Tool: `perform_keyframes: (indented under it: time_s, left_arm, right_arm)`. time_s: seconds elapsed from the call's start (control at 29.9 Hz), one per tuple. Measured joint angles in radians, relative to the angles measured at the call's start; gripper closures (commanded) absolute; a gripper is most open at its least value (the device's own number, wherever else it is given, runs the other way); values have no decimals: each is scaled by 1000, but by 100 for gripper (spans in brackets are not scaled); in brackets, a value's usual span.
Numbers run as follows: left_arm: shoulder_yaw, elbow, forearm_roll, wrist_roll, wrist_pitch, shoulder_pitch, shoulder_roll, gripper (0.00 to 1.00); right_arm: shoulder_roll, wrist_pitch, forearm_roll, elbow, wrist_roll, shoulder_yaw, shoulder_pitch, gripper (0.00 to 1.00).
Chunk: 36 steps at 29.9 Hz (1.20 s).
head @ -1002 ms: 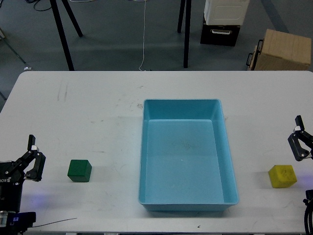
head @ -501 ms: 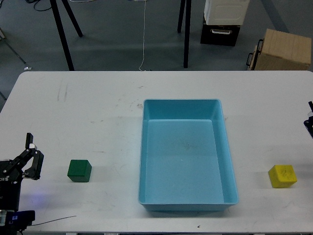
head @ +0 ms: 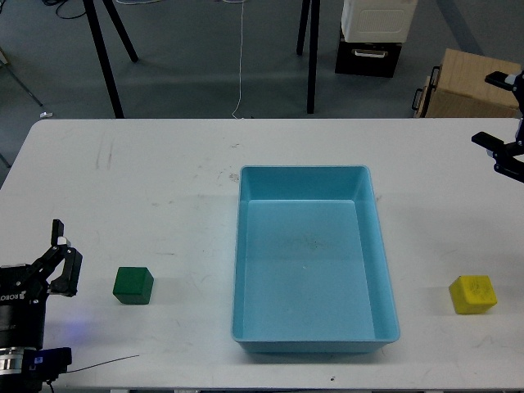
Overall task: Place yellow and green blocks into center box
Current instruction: 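Lower the right gripper onto the yellow cube and close it, then carry the yellow cube into the blue tub and release it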
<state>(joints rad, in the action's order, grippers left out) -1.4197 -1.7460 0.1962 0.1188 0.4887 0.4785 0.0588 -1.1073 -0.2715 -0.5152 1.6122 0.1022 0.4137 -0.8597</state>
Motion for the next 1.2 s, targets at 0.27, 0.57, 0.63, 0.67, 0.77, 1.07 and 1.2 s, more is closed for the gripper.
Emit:
perform_keyframes:
  time_s: [0.27,0.57,0.63,0.67,0.77,1.07,1.2]
  left_arm:
    - [26,10,-1,-1,0,-22,1,0]
    - [48,37,-2,-1,0,-35,-1,0]
    - [56,38,-1,-1,0,-37,0,0]
    - [58,38,-1,-1,0,-38,0,0]
    - [60,39,-2,-1,0,-39,1,0]
    - [62,50,-2,-1,0,-46,1,0]
    - [68,54,-3,0,0,-46,0,0]
  right_arm:
    - [12,-192,-247,-17,139,-515,-418,0]
    - [-33,-217,-455,-17,199,-536,-304,0]
    - [-21,-217,-463,-19,212,-535,-265,0]
    - [-15,-217,-465,-19,216,-535,-250,0]
    - [9,-217,-466,-20,222,-534,-208,0]
    - [48,-217,-490,-14,229,-531,-139,0]
    - [69,-217,-492,-15,229,-528,-124,1]
